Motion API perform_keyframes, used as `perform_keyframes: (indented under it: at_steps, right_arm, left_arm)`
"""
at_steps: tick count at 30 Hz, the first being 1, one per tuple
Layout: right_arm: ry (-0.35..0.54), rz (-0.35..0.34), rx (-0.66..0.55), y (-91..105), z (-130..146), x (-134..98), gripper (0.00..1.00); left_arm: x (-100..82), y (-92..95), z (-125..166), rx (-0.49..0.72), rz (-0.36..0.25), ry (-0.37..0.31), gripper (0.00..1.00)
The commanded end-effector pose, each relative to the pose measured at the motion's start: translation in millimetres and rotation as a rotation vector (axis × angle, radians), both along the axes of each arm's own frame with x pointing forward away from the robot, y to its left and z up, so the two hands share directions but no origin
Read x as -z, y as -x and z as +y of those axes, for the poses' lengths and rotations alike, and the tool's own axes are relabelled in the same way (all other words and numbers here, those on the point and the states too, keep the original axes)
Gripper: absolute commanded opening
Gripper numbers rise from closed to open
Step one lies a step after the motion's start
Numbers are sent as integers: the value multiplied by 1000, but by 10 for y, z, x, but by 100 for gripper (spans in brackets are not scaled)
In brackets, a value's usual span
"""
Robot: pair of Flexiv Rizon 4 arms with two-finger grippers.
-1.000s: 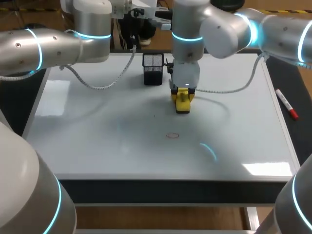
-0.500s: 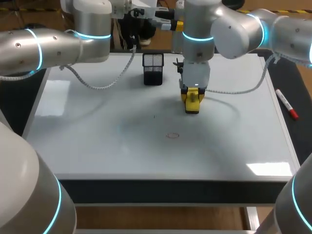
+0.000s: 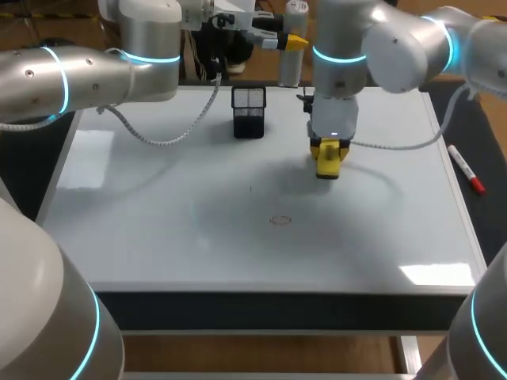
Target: Pick up the inspection probe, press it on each red-marked spot on the whiteboard one by one, put down the probe, pick up the eraser, and wipe off all the red marks.
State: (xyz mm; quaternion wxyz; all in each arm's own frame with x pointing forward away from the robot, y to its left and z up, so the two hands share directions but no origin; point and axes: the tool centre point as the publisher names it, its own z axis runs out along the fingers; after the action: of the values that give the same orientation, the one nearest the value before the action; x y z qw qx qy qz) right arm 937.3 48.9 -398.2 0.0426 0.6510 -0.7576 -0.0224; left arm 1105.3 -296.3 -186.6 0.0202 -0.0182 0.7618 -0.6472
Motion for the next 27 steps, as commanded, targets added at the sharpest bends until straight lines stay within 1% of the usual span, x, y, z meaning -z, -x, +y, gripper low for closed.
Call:
perform_keyframes:
  at_steps: [1,9,17,21,27]
  right_arm:
    - [-19,-49,21,156,-328,-210,0]
    - [-24,-69,147,340,-854,-342,0]
    - [-13,-76,210,534,-1262,-389,0]
    - [-14,-78,230,595,-1362,-401,0]
    - [-30,-74,227,600,-1408,-385,0]
  left_arm:
    - [-18,-8,3,3,2,-3,0]
    - [-18,-8,3,3,2,-3,0]
    - [-18,-8,3,3,2,-3,0]
    - [-18,-8,3,3,2,-3,0]
    - [-18,-8,3,3,2,-3,0]
